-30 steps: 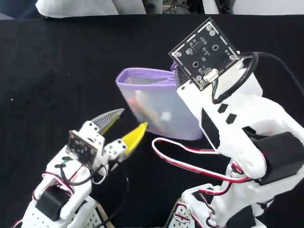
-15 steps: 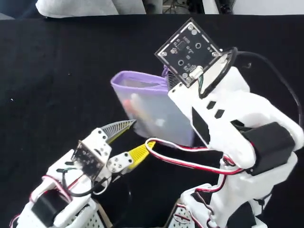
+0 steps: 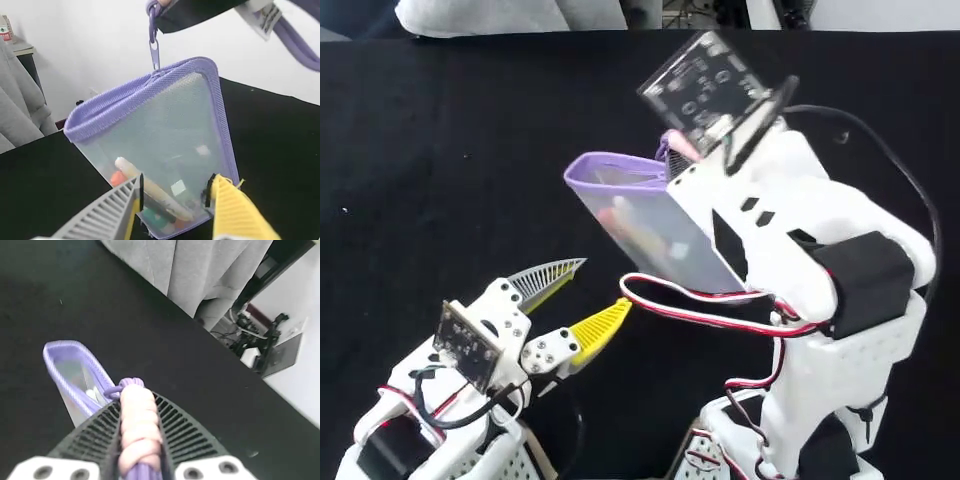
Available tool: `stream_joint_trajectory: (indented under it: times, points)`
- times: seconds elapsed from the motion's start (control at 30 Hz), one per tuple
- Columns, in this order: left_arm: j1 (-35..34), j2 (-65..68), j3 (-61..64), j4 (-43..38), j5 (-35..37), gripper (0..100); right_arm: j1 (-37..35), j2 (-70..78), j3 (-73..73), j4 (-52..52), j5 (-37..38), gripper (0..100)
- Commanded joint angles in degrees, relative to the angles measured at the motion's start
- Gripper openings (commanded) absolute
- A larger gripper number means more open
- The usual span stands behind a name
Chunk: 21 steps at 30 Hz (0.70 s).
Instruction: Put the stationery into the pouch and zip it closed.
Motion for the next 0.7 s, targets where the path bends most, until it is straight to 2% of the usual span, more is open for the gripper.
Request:
stream_joint_trajectory:
  times: [0.0,0.17,0.33,0.53,0.67]
  points:
    - [-0.75,0.26,-1.63,-1.58,0.44,23,0.62,-0.13,0.4,-3.25,-5.01,1.2]
    - [-1.63,0.26,3.21,-5.36,-0.09,23,-2.55,-0.57,0.22,-2.55,-6.07,1.3]
    - [-9.1,0.26,5.93,-9.49,-0.09,23,-8.0,-0.92,-4.09,4.04,-3.52,1.3]
    - [-13.32,0.35,10.07,-17.58,0.0,23,-8.53,-6.64,-4.09,3.96,2.2,1.4]
    - [-14.37,0.88,11.91,-25.14,-0.09,23,-8.53,-9.27,-2.59,3.96,2.46,1.4]
